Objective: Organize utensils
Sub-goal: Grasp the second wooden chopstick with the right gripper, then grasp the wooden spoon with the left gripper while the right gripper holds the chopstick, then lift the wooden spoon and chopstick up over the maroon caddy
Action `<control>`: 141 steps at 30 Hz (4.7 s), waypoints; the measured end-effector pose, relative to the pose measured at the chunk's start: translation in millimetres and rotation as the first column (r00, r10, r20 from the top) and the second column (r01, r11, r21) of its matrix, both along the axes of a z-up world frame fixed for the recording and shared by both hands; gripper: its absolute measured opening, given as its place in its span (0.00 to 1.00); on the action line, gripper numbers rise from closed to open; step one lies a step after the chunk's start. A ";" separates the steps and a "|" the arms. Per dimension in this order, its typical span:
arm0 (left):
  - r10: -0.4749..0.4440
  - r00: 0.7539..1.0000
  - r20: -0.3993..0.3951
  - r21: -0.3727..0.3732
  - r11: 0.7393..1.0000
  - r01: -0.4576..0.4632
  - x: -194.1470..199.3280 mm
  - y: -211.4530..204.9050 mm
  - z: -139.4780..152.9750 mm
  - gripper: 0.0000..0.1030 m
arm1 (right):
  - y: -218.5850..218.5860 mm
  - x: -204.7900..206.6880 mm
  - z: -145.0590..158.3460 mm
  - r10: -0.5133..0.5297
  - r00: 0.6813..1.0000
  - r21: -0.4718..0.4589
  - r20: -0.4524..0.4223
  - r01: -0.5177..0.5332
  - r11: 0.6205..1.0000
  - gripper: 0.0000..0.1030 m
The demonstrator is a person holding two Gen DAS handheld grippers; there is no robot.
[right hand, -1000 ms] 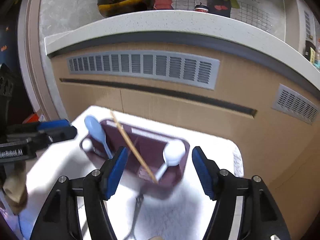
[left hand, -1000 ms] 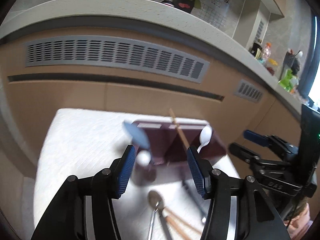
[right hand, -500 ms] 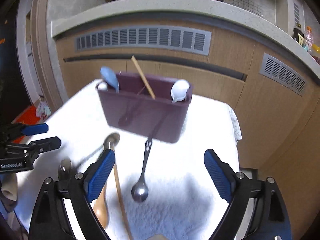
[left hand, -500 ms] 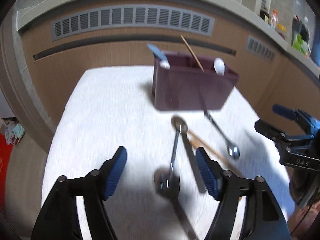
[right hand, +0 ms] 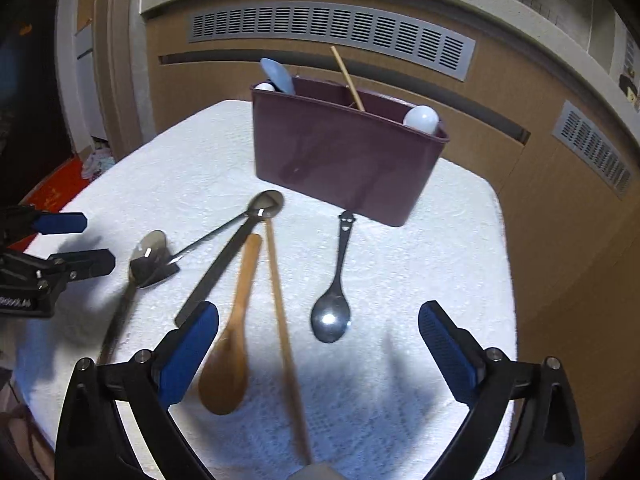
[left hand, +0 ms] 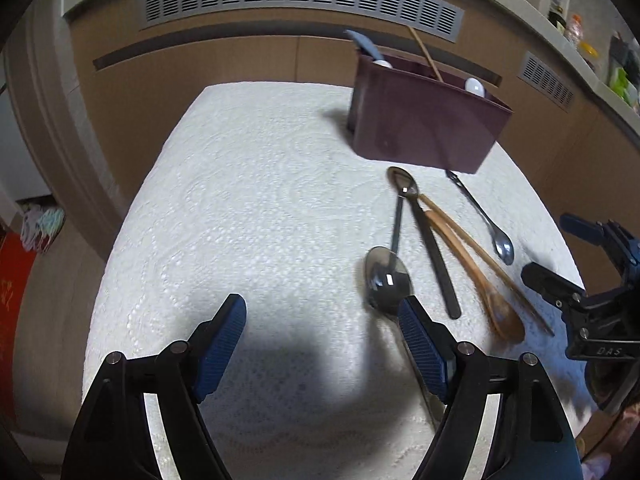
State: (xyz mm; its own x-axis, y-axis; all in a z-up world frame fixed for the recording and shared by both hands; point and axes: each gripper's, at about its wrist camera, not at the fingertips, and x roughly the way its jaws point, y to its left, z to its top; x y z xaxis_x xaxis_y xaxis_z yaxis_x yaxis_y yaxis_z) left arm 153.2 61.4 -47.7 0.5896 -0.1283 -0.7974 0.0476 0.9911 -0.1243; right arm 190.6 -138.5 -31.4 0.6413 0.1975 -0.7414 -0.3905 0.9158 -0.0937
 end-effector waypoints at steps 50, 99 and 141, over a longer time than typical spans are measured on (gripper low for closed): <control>-0.262 0.939 -0.222 0.054 0.958 0.280 109.1 -158.0 -16.8 0.55 | -72.8 8.7 -31.3 -0.148 0.977 0.210 -0.155 0.179 0.961 0.05; -0.360 0.915 -0.183 0.135 0.913 0.386 49.1 -140.3 -1.0 0.12 | -86.4 1.0 -22.2 -0.141 0.970 0.245 -0.198 0.188 0.951 0.06; -0.159 0.808 0.567 -0.038 0.975 0.218 42.2 -57.8 253.8 0.12 | -54.8 9.8 245.9 -0.216 0.818 0.279 0.533 0.071 0.958 0.06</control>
